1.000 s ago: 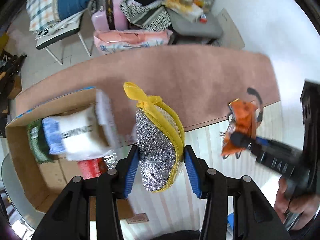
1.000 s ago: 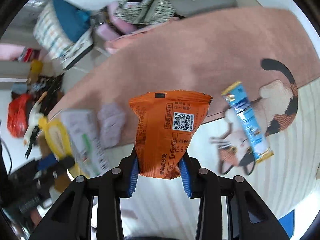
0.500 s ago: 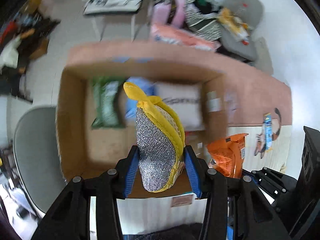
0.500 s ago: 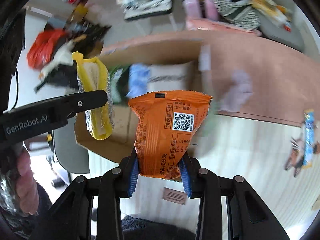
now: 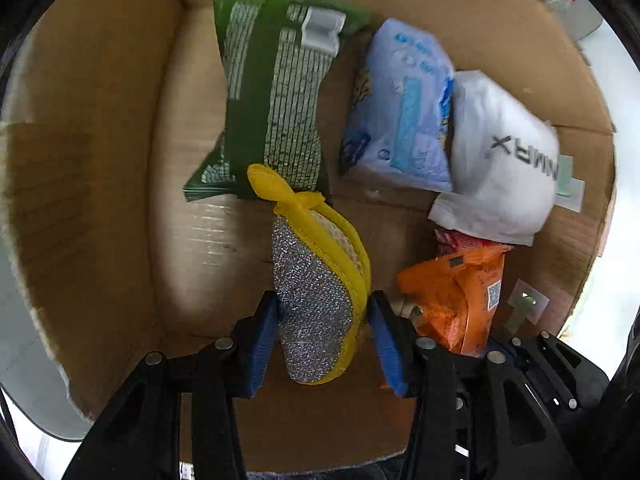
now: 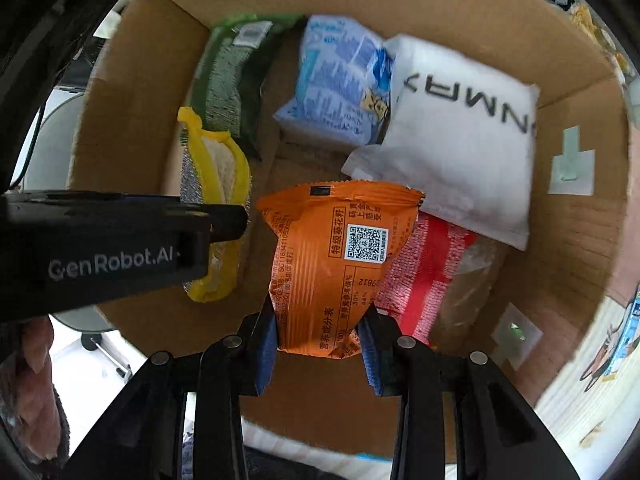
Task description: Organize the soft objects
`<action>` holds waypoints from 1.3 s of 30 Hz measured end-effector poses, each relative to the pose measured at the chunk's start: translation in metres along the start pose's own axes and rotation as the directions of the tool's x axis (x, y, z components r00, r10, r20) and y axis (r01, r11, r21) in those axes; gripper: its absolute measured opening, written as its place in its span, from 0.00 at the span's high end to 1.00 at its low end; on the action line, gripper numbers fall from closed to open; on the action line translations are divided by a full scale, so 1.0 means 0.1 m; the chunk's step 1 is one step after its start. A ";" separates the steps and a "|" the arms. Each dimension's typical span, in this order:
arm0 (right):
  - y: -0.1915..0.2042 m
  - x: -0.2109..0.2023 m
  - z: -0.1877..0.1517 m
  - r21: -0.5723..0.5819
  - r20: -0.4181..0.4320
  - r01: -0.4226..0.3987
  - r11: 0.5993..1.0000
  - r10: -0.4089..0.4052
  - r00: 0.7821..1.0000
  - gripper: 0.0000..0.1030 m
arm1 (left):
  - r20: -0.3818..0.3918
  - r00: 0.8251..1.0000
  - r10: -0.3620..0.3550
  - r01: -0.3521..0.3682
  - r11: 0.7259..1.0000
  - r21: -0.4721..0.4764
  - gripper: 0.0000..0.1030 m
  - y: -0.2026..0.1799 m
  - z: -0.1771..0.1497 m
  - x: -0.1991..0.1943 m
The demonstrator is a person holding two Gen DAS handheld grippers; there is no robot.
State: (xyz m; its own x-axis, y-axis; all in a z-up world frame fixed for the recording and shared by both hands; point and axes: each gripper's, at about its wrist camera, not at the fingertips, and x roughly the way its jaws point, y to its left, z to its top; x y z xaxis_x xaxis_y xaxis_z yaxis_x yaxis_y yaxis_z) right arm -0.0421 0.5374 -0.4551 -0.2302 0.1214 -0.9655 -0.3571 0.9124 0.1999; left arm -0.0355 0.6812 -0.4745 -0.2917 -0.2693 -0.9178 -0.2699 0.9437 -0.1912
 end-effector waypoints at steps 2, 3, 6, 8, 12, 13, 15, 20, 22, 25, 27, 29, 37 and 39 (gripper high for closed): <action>0.02 0.06 0.03 0.010 -0.005 0.005 1.000 -0.005 1.000 0.60 | -0.007 1.000 0.014 -0.014 1.000 -0.010 0.55 0.01 0.01 0.03; 0.02 0.08 0.03 0.018 -0.014 0.004 1.000 -0.004 1.000 0.50 | -0.013 1.000 0.015 -0.016 1.000 -0.015 0.55 0.00 0.01 0.03; -0.02 0.04 0.01 0.051 -0.007 -0.012 0.999 0.013 1.000 0.16 | -0.005 1.000 0.026 -0.026 0.999 -0.019 0.50 0.00 -0.03 -0.04; -0.06 -0.04 -0.01 0.067 0.004 -0.002 0.998 0.001 1.000 0.16 | 0.032 0.998 0.054 -0.054 0.999 -0.011 0.42 -0.04 -0.07 -0.15; -0.05 -0.19 -0.12 0.093 0.021 0.017 0.996 -0.019 1.000 0.16 | 0.100 0.990 0.097 -0.100 0.995 0.022 0.37 -0.15 -0.21 -0.39; -0.05 -0.22 -0.16 0.095 0.028 0.027 0.995 -0.030 0.999 0.16 | 0.128 0.985 0.115 -0.120 0.992 0.031 0.37 -0.19 -0.28 -0.48; -0.06 -0.32 -0.23 0.111 0.049 0.035 0.993 -0.040 0.998 0.12 | 0.170 0.978 0.125 -0.133 0.990 0.038 0.37 -0.24 -0.38 -0.61; -0.09 -0.58 -0.41 0.141 0.099 0.031 0.990 -0.046 0.994 0.10 | 0.286 0.948 0.138 -0.155 0.987 0.038 0.37 -0.34 -0.73 -0.99; -0.12 -0.72 -0.51 0.149 0.127 0.031 0.988 -0.050 0.991 0.10 | 0.328 0.935 0.135 -0.157 0.987 0.042 0.37 -0.30 -0.90 -1.13; -0.08 -0.92 -0.48 0.159 0.167 0.035 0.987 -0.061 0.984 0.10 | 0.378 0.916 0.135 -0.165 0.985 0.048 0.37 -0.15 -1.08 -1.26; -0.05 -1.04 -0.58 0.163 0.203 0.047 0.986 -0.080 0.976 0.10 | 0.412 0.899 0.148 -0.184 0.982 0.049 0.37 -0.16 -1.21 -1.33; -0.02 -1.14 -0.63 0.164 0.228 0.056 0.985 -0.093 0.969 0.10 | 0.435 0.889 0.145 -0.185 0.981 0.052 0.37 -0.15 -1.31 -1.38; 0.09 -1.47 -1.01 0.160 0.330 0.085 0.983 -0.134 0.935 0.00 | 0.516 0.839 0.170 -0.220 0.975 0.036 0.04 -0.21 -1.59 -1.40; 0.09 -1.53 -1.10 0.170 0.354 0.084 0.982 -0.140 0.925 0.00 | 0.538 0.820 0.197 -0.247 0.969 0.022 0.04 -0.21 -1.67 -1.44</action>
State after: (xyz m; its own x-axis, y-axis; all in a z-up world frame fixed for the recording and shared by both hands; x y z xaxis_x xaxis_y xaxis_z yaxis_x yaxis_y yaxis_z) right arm -0.1096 0.4846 -0.2875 0.1579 0.1232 -0.9798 -0.2164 0.9724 0.0874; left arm -0.1413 0.6684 -0.2802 0.2009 0.0686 -0.9772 -0.1694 0.9849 0.0344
